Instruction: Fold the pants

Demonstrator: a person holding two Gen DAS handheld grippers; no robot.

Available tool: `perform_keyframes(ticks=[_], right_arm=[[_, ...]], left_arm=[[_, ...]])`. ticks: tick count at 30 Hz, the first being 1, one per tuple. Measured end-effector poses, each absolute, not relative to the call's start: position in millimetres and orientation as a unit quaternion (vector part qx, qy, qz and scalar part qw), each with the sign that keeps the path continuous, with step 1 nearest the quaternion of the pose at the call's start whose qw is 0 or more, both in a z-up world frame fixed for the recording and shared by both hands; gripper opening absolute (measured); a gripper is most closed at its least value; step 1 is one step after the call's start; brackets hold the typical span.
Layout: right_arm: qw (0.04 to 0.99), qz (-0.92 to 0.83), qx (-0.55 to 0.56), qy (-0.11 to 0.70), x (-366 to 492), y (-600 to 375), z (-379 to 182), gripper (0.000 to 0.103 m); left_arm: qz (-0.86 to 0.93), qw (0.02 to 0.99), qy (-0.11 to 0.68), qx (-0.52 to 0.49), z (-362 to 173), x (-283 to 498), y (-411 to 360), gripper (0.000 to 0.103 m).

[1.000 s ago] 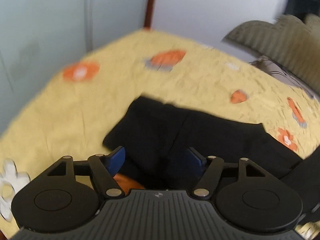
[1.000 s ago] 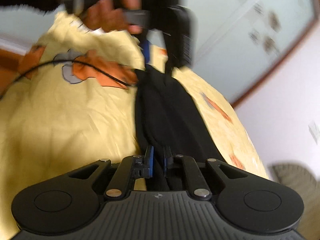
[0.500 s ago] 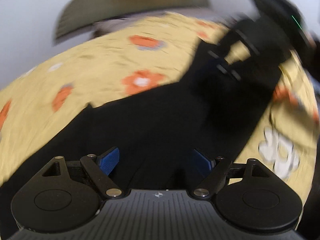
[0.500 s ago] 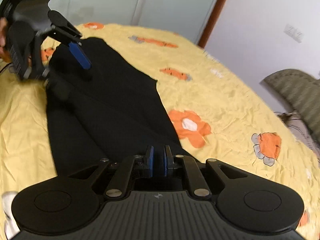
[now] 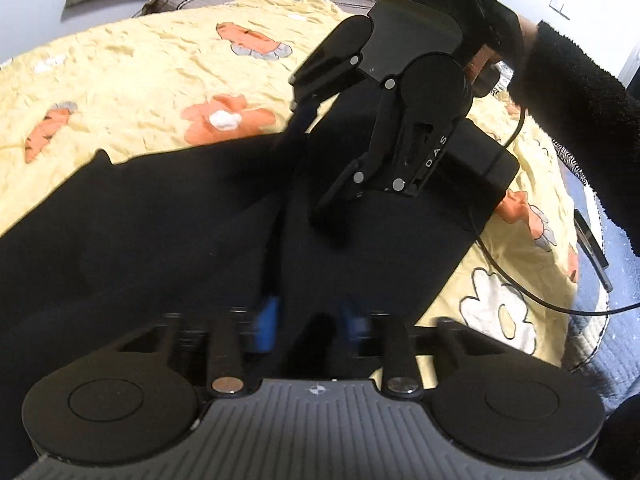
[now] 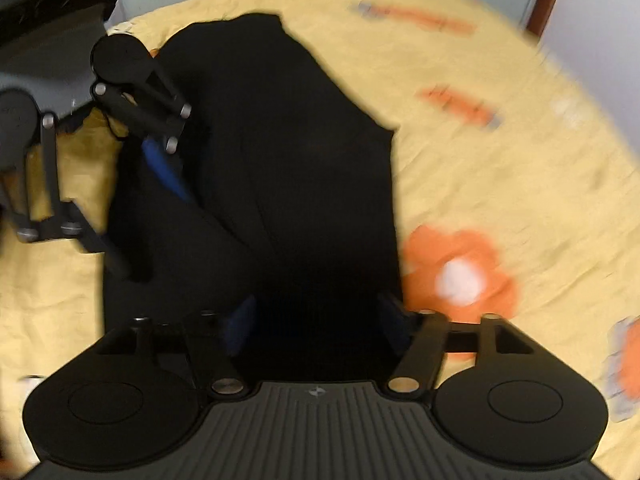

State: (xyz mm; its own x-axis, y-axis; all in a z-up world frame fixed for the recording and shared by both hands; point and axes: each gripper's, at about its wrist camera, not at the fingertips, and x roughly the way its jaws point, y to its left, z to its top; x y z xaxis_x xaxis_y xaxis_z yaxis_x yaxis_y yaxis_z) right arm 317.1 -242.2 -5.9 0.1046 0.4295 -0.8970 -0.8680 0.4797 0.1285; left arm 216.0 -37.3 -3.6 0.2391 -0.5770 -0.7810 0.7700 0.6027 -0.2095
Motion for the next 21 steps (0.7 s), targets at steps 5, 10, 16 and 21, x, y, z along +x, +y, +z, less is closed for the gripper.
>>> perform_keyframes(ticks=[5,10,16,21], right_arm=[[0.689,0.447,-0.259,0.508,283,-251,-2,0.031],[0.72,0.41,-0.296,0.475,218,-263,11,0.015],[0.744,0.361,-0.34,0.448,144,-259,-1,0.012],[0.779,0.329,-0.313,0.431,115,-262,-8,0.012]], left_arm=[[-0.426,0.784,0.431,0.133,-4,199,-44,0.007],[-0.434,0.794,0.398,0.152,-1,173,-46,0.006],[-0.427,0.796,0.389,0.183,-9,157,-54,0.006],[-0.433,0.788,0.389,0.203,-11,148,-53,0.011]])
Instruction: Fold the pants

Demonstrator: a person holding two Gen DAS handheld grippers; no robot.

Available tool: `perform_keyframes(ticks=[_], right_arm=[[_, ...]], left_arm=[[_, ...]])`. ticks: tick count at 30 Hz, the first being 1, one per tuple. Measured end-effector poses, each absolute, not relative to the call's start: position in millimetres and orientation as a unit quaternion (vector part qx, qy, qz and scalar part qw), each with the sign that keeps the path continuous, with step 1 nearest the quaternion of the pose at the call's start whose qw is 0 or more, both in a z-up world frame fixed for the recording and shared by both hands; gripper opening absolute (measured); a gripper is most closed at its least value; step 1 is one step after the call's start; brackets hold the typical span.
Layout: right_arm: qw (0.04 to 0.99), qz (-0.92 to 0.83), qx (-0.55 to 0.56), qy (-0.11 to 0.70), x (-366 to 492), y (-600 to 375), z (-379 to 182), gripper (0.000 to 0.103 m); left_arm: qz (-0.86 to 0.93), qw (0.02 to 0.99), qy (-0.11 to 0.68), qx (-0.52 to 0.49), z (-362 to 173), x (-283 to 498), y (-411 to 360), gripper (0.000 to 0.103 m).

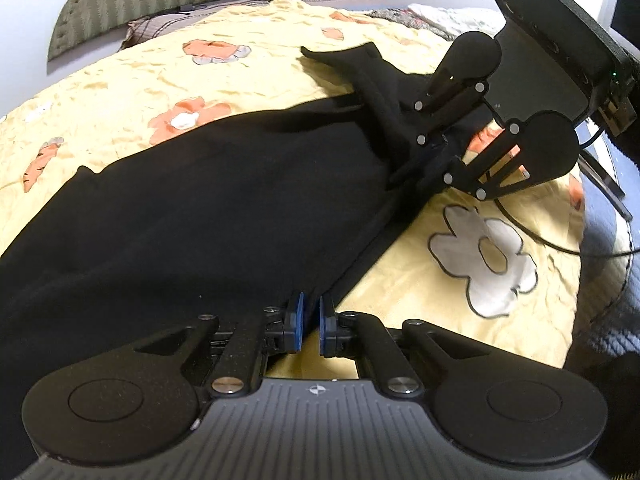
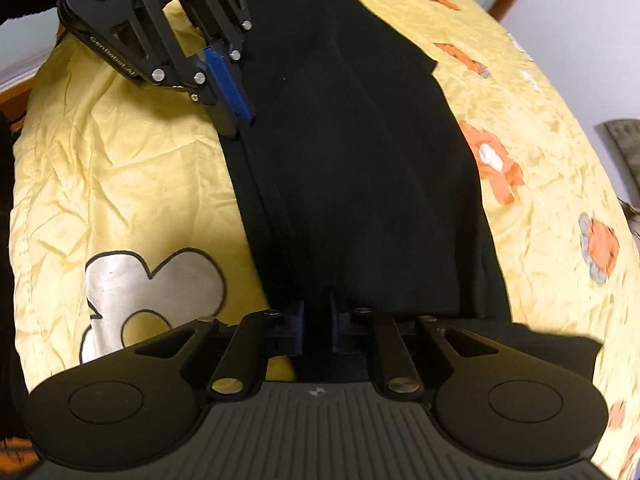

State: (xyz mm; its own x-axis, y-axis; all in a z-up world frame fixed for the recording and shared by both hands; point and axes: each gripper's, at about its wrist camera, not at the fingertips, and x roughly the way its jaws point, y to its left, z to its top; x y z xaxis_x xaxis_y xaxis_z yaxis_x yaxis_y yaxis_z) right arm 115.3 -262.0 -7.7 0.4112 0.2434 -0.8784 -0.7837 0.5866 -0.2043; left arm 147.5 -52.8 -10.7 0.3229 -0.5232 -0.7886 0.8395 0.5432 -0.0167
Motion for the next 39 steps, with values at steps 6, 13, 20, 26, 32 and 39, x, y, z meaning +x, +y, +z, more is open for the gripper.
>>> perform_keyframes(ticks=[6,13,20,26,32,39], right_arm=[[0.814,0.3,-0.262,0.422,98,-284,-5,0.013],[0.862,0.275,-0.152,0.399,81,-352,35,0.014],[0.929,-0.01,-0.031,0.368,169,-415,51,0.036],[0.917,-0.091,0.032,0.387,261,-430,16,0.043],[0.888,-0.121,0.084,0.436,295,-429,-17,0.043],[0.881,-0.153,0.036,0.446,291,-427,-25,0.022]], left_arm=[[-0.457,0.769,0.407,0.183,2,143,-51,0.047],[-0.457,0.804,0.364,0.107,23,154,-85,0.074],[-0.297,0.869,0.364,0.152,-15,176,-159,0.08],[-0.333,0.857,0.345,0.187,-36,144,-192,0.083],[-0.339,0.861,0.322,0.2,-44,134,-198,0.086],[-0.345,0.861,0.333,0.172,-43,141,-189,0.09]])
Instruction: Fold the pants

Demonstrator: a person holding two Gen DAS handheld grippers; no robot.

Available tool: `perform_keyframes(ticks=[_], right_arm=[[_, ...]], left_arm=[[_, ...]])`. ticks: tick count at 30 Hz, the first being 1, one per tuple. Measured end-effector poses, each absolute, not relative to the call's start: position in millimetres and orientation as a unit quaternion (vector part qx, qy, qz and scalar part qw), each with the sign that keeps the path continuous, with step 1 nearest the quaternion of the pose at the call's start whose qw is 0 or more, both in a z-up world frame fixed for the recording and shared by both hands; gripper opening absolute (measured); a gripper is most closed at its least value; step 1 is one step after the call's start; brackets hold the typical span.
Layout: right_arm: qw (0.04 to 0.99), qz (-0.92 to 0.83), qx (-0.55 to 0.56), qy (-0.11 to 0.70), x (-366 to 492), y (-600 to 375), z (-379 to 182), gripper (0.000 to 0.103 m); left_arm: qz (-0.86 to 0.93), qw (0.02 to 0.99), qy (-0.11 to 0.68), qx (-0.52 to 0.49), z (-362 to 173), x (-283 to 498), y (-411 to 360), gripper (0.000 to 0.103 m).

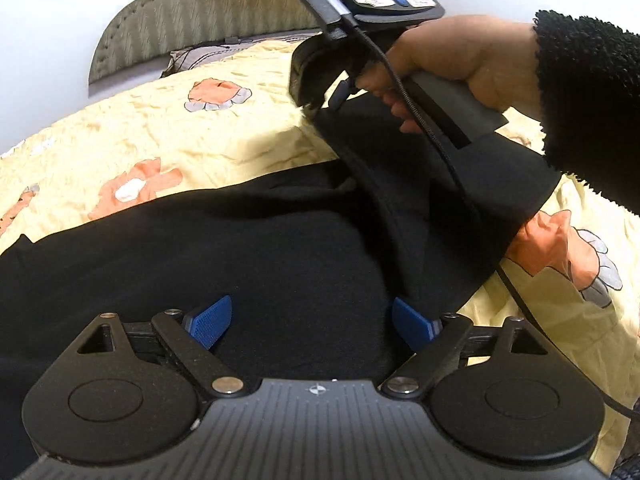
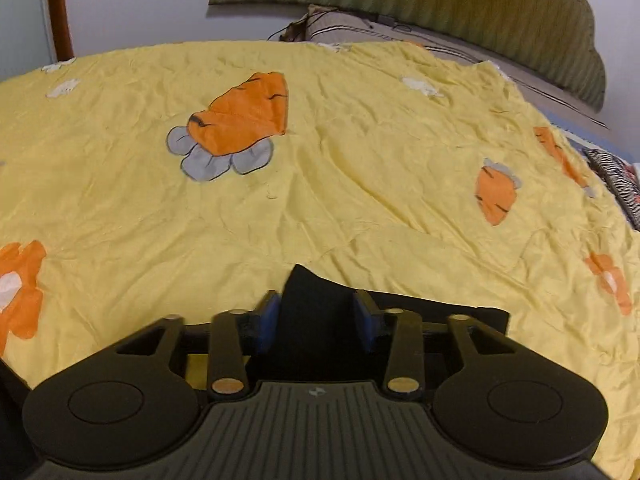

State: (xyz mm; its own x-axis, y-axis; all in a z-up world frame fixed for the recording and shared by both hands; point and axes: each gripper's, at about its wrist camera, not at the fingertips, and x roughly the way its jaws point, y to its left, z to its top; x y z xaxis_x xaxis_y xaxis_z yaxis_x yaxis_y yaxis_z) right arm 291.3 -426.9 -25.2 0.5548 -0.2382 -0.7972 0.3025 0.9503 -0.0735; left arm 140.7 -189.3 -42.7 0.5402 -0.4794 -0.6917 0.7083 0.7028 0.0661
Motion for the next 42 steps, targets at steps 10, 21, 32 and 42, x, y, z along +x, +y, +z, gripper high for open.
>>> perform_keyframes(ticks=[10,21,32,42], right_arm=[[0.924,-0.14,0.159,0.318,219,-461,44,0.01],[0.914,-0.111,0.143,0.364,216,-459,53,0.045],[0.872,-0.161,0.042,0.461,306,-424,-32,0.039],[0.914,-0.154,0.183,0.328,230,-477,34,0.005]], left_arm=[[-0.39,0.861,0.277,0.174,-25,129,-194,0.089],[-0.439,0.836,0.296,0.145,-31,133,-243,0.092],[-0.442,0.844,0.269,0.143,-46,135,-241,0.081],[-0.449,0.84,0.295,0.082,-47,150,-241,0.014]])
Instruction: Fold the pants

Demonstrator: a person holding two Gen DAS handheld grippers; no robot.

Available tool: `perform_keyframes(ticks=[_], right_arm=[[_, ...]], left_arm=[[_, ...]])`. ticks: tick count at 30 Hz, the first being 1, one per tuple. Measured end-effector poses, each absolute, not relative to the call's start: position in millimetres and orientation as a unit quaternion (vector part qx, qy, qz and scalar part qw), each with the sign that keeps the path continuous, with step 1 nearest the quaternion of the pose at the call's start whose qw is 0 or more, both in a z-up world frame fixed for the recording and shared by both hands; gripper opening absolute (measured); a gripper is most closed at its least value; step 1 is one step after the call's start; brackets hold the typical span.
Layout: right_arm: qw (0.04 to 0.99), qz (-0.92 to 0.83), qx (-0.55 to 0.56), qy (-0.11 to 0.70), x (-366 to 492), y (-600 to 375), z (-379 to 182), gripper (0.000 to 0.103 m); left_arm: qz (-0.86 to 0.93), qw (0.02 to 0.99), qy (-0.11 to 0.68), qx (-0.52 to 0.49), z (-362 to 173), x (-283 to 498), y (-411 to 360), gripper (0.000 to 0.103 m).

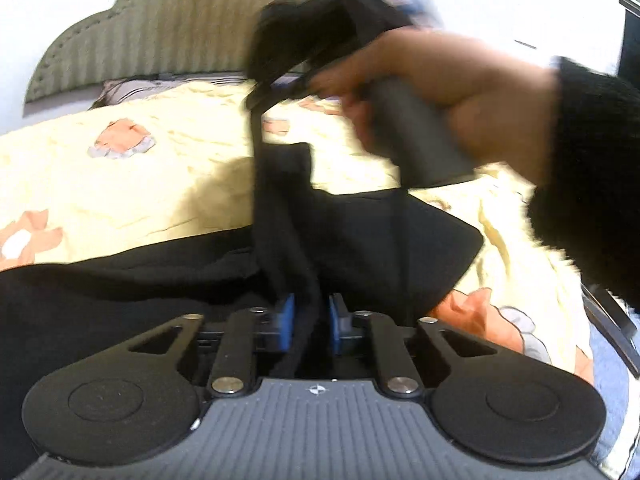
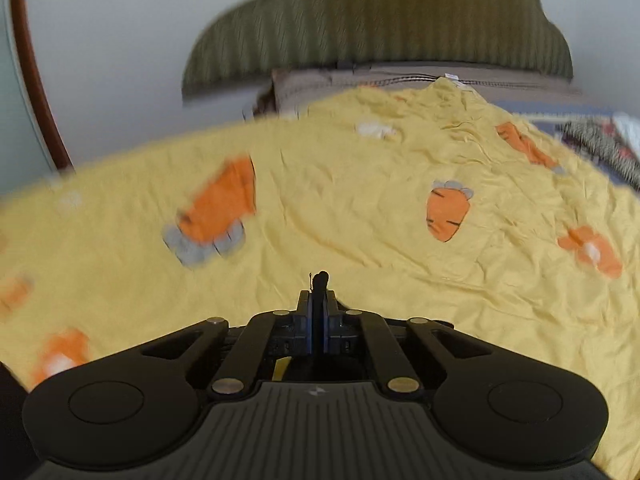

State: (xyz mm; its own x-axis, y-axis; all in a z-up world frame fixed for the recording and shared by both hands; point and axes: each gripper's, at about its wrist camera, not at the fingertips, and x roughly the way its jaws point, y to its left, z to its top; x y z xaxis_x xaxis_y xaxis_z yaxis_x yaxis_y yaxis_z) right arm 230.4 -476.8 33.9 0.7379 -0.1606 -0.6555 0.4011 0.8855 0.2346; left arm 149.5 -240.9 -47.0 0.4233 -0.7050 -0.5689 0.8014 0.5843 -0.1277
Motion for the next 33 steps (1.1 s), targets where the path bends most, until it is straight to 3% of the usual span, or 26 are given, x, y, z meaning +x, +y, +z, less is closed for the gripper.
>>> perform_keyframes(ticks=[4,10,21,30,33], right_arm=[[0.918,-0.122,0.27,0.263,205,-505,63,0.005],[0.924,-0.056,0.367,0.092,137,-537,103,0.005],[0.827,-0.246,0.474,0.173,-3,-586,-28,0.005],[0.82,-0.267,0.48,0.16,-43,-570,-40,0.005],[0.826,-0.269,0.458,0.191,-41,-569,-45,0.007]], left_arm=[[-0.413,0.868,0.268,0.07,-29,152,-235,0.012],[-0.356,0.912,0.2,0.047,14,152,-216,0.012],[-0.436,0.836,0.289,0.164,-52,111,-250,0.012],[-0.445,0.828,0.292,0.176,-50,105,-247,0.012],[-0.445,0.825,0.293,0.189,-53,103,-250,0.028]])
